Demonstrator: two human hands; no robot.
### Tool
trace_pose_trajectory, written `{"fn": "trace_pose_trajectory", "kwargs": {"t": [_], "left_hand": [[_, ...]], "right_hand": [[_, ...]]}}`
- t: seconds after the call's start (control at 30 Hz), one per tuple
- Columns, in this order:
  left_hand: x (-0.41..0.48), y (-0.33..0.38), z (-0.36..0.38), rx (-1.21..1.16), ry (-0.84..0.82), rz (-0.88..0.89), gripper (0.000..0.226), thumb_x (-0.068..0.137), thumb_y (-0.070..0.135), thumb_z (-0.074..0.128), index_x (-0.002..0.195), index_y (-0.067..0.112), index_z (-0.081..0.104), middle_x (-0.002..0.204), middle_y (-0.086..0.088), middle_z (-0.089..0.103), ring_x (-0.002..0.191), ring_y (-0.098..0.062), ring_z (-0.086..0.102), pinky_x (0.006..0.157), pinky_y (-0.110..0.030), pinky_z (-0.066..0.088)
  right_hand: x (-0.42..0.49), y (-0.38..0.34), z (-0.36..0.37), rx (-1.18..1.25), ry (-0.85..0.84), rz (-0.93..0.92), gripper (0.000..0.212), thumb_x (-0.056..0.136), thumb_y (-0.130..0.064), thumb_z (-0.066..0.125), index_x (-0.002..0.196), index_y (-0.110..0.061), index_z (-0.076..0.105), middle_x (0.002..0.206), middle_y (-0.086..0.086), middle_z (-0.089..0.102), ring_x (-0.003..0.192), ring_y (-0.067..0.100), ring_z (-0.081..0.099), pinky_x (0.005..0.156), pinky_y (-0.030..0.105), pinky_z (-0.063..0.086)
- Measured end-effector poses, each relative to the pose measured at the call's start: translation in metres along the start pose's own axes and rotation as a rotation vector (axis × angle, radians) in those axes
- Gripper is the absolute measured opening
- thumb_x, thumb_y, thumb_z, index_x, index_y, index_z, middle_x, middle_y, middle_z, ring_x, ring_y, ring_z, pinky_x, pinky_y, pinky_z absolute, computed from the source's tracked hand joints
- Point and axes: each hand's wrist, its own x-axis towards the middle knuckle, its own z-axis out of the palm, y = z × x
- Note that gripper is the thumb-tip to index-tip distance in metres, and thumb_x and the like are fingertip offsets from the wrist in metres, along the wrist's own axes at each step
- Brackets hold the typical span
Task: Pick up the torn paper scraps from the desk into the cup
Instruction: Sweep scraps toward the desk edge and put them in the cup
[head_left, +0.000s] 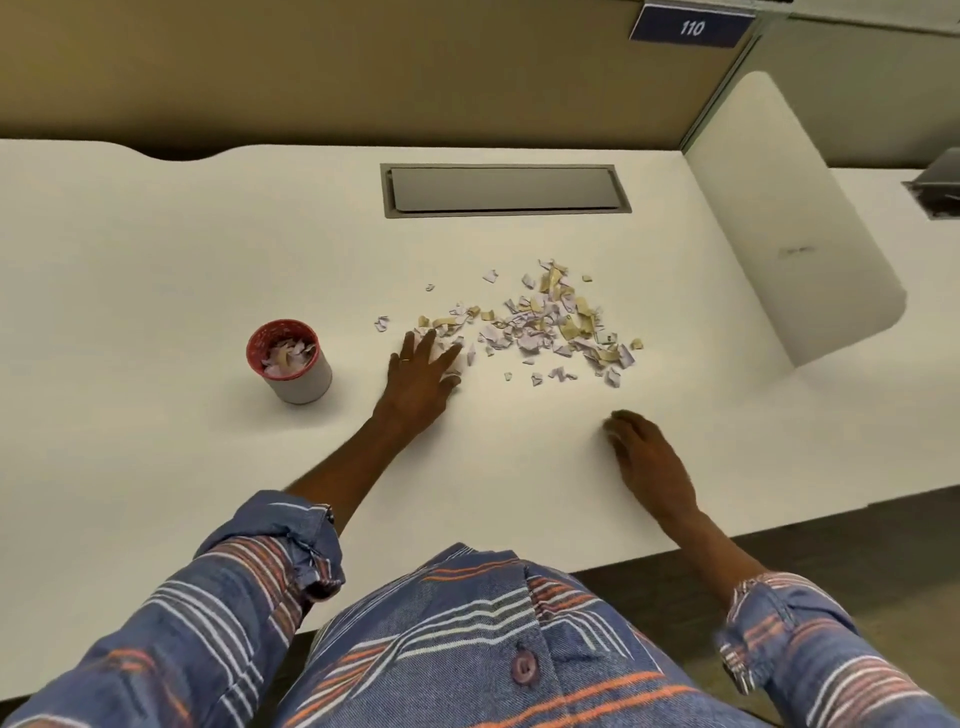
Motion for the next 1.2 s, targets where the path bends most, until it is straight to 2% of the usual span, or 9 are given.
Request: {"fn": "trace_pose_trajectory", "kwargs": {"t": [0.23,0.4,0.53,0.67,0.73,0.83,0.97,1.07,1.2], "left_hand": [[-0.021,0.008,0.018,-0.175,0.113,0.187,0.039,0.099,0.020,0.055,0.135,0.006,0.057,0.147,-0.013,0.047,0.144,-0.029,0.033,0.119,-0.034,0.026],[-0.038,0.005,0.024,-0.251,0.191,0.146,0.028,0.100,0.015,0.053,0.124,0.011,0.067,0.134,-0.007,0.058,0.131,-0.020,0.049,0.111,-0.024,0.037],[-0.038,0.004,0.023,-0.260,0.210,0.152,0.023,0.098,0.014,0.056,0.115,0.010,0.072,0.120,-0.004,0.066,0.116,-0.023,0.056,0.098,-0.025,0.044],[-0.034,0.007,0.017,-0.244,0.243,0.187,0.015,0.093,0.010,0.063,0.102,0.007,0.075,0.103,-0.008,0.071,0.099,-0.029,0.063,0.086,-0.036,0.051],[-0.032,0.009,0.015,-0.262,0.228,0.180,0.018,0.094,0.010,0.062,0.108,0.009,0.073,0.105,-0.006,0.069,0.099,-0.026,0.063,0.086,-0.035,0.051],[-0.030,0.011,0.015,-0.308,0.249,0.141,0.031,0.092,0.010,0.064,0.123,0.011,0.065,0.115,-0.005,0.062,0.101,-0.022,0.063,0.087,-0.026,0.049],[-0.022,0.017,0.014,-0.142,0.248,0.026,0.054,0.088,0.031,0.066,0.139,0.023,0.050,0.141,-0.001,0.046,0.129,-0.025,0.044,0.100,-0.042,0.043],[-0.019,0.015,0.017,-0.089,0.226,-0.073,0.070,0.088,0.050,0.062,0.149,0.026,0.037,0.159,-0.002,0.025,0.147,-0.026,0.021,0.117,-0.043,0.024],[-0.007,0.008,0.017,-0.013,0.121,-0.179,0.092,0.083,0.068,0.054,0.156,0.024,0.018,0.165,-0.007,0.002,0.152,-0.031,0.000,0.122,-0.053,0.008]], "right_hand": [[0.051,0.001,-0.016,0.147,0.032,0.078,0.052,0.099,-0.017,0.056,0.149,-0.012,0.041,0.156,0.010,0.037,0.144,0.028,0.035,0.117,0.040,0.036],[0.077,-0.017,-0.011,0.154,-0.058,0.090,0.054,0.101,-0.023,0.054,0.151,-0.011,0.038,0.154,0.014,0.039,0.142,0.031,0.035,0.117,0.038,0.033],[0.076,-0.032,-0.002,0.111,-0.022,0.056,0.041,0.100,-0.022,0.054,0.138,-0.006,0.053,0.142,0.015,0.051,0.133,0.032,0.045,0.105,0.042,0.045],[0.073,-0.044,0.000,0.066,-0.013,-0.103,0.025,0.098,-0.029,0.057,0.115,-0.011,0.061,0.120,0.004,0.059,0.111,0.026,0.056,0.073,0.038,0.054],[0.076,-0.047,-0.002,0.133,0.016,-0.089,0.025,0.096,-0.035,0.059,0.111,-0.015,0.058,0.117,0.000,0.058,0.108,0.022,0.056,0.071,0.034,0.052],[0.087,-0.050,-0.003,0.258,0.022,-0.058,0.044,0.094,-0.041,0.063,0.129,-0.015,0.053,0.137,0.002,0.052,0.128,0.023,0.049,0.099,0.036,0.048],[0.096,-0.064,-0.001,0.235,-0.132,-0.138,0.068,0.097,-0.042,0.059,0.152,-0.013,0.034,0.160,0.009,0.029,0.149,0.023,0.024,0.122,0.034,0.025],[0.086,-0.078,0.009,0.176,-0.178,-0.303,0.057,0.099,-0.036,0.056,0.147,-0.007,0.043,0.155,0.014,0.039,0.146,0.028,0.031,0.120,0.039,0.031],[0.061,-0.078,0.022,0.089,-0.107,-0.455,0.030,0.101,-0.026,0.052,0.122,-0.008,0.064,0.130,0.011,0.060,0.124,0.029,0.054,0.093,0.041,0.055]]}}
